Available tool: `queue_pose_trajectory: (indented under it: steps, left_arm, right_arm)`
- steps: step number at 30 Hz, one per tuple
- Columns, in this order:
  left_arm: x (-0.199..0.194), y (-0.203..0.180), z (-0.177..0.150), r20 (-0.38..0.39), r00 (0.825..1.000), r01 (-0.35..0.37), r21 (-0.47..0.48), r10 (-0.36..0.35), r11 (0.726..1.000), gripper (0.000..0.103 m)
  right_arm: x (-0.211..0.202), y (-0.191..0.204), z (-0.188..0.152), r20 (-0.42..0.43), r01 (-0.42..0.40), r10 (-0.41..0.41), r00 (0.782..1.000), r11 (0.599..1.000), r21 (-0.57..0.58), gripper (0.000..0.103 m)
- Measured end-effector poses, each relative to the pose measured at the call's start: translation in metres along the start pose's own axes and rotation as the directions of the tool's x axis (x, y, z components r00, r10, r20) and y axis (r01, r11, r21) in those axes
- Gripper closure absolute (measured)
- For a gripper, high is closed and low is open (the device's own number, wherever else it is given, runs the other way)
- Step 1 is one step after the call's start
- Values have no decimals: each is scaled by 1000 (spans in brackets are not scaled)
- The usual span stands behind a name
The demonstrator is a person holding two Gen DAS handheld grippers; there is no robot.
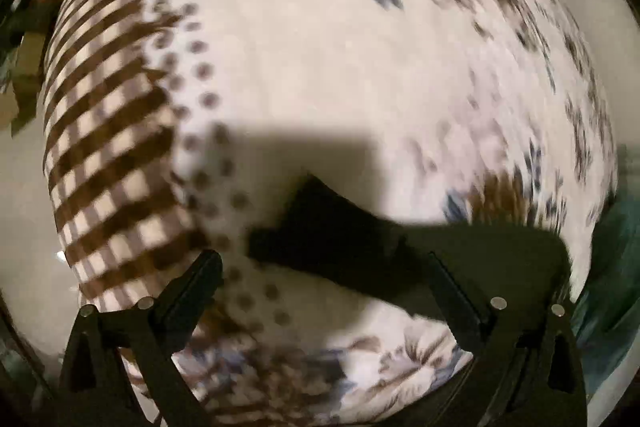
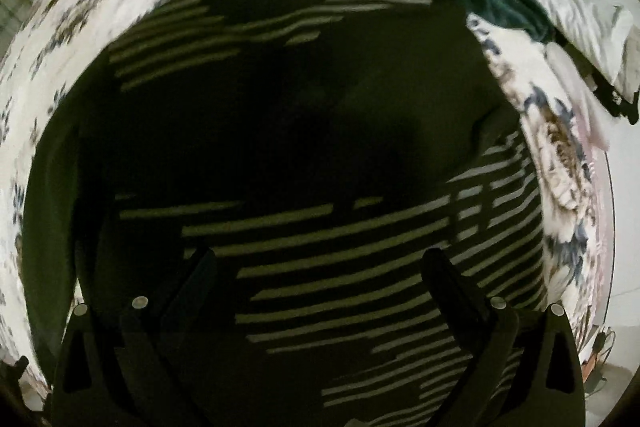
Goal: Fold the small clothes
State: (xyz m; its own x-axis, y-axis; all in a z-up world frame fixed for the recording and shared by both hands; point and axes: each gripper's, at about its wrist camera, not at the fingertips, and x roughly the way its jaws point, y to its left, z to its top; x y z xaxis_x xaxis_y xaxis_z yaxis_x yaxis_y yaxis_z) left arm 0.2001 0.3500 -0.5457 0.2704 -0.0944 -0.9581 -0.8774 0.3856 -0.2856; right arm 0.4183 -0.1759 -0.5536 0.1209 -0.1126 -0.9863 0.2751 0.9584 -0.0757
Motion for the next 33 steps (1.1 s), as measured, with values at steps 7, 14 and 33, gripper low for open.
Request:
queue_pose_trajectory:
  steps: [7, 14, 33]
  left_arm:
    - [33, -9, 3, 10, 1000, -4, 54, 4, 999, 81]
    - [-25, -92, 4, 211, 970, 60, 281, -123, 958, 92]
    - [6, -487, -375, -292, 879, 425, 838, -377, 342, 92]
  right_arm:
    - [11, 21, -9, -44, -19, 19, 999, 1000, -17, 0]
    - [15, 3, -2, -26, 18, -18, 1000, 1000, 8, 0]
    - [51, -171, 25, -55, -20, 31, 998, 982, 186, 0]
